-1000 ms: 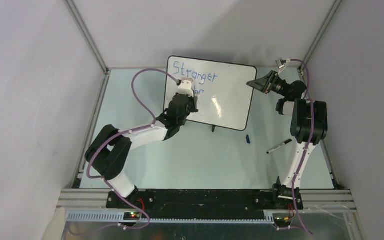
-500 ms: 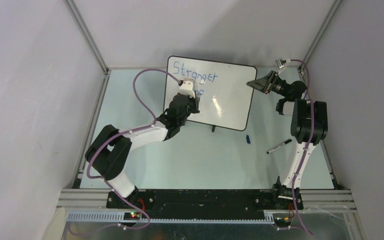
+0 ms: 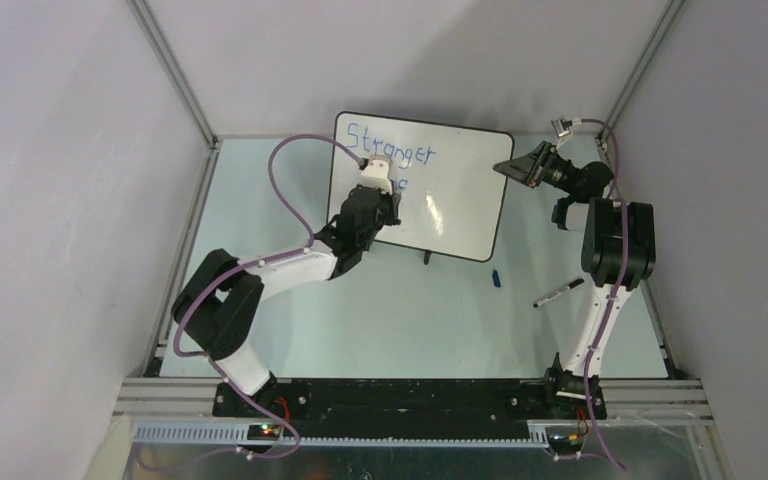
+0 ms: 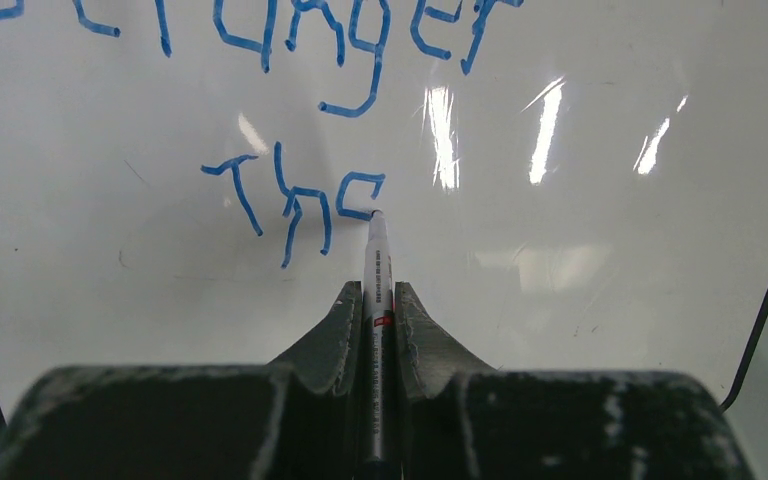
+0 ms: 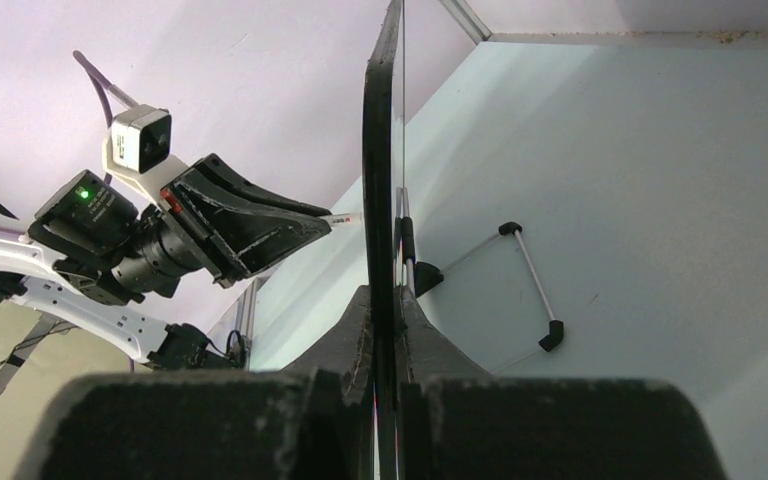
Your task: Write a sentence on the whiteboard
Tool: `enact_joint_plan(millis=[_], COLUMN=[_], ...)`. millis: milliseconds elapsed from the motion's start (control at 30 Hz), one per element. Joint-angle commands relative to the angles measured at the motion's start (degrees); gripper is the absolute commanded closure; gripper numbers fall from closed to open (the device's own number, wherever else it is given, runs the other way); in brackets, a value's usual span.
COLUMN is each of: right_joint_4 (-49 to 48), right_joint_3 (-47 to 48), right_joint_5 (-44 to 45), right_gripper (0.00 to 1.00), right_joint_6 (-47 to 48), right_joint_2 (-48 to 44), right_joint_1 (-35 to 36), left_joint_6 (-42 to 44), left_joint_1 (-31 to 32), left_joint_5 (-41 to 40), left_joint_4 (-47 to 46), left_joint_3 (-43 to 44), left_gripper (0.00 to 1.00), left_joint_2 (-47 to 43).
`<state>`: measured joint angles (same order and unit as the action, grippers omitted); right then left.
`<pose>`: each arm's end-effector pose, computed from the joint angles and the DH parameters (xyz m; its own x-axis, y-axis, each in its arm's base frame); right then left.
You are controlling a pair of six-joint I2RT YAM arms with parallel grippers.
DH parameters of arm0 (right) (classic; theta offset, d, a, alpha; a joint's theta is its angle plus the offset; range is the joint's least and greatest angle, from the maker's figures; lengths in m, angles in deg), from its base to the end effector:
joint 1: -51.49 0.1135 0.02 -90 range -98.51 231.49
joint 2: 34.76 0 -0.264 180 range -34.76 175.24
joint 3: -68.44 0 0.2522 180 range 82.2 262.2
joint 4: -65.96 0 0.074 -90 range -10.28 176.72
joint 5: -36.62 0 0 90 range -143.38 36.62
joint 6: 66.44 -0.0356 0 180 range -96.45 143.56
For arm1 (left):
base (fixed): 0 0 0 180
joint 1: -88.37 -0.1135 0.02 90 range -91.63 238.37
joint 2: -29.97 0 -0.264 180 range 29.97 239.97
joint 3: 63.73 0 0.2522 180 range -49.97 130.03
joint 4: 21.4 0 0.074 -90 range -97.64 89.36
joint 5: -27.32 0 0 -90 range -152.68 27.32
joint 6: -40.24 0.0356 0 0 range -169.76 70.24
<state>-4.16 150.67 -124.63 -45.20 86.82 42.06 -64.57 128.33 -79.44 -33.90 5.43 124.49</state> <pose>0.4264 -0.0367 0.2222 -0.5162 0.3894 -0.7628 -0.7421 0.2413 0.6254 0.2933 -0.2324 0.2446 -0.2670 -0.0956 -0.9589 0.3426 0.9206 -0.1872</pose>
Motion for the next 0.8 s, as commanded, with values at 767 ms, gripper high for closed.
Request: enact_joint_plan(millis=[767], right_joint_4=[-2.4], right_joint_3=[0.5], right_joint_5=[-0.2], right_gripper=[1.00], right_joint_6=[-3.3], right_joint_2=[-4.5], right_joint_1=[0.2], left_joint_6=[2.2], left_joint_1=[0.1], left_joint_5=[-2.4], left_joint_4=[1.3], left_joint_3=[5.9], left_gripper=[1.00], left_joint_2=[2.2])
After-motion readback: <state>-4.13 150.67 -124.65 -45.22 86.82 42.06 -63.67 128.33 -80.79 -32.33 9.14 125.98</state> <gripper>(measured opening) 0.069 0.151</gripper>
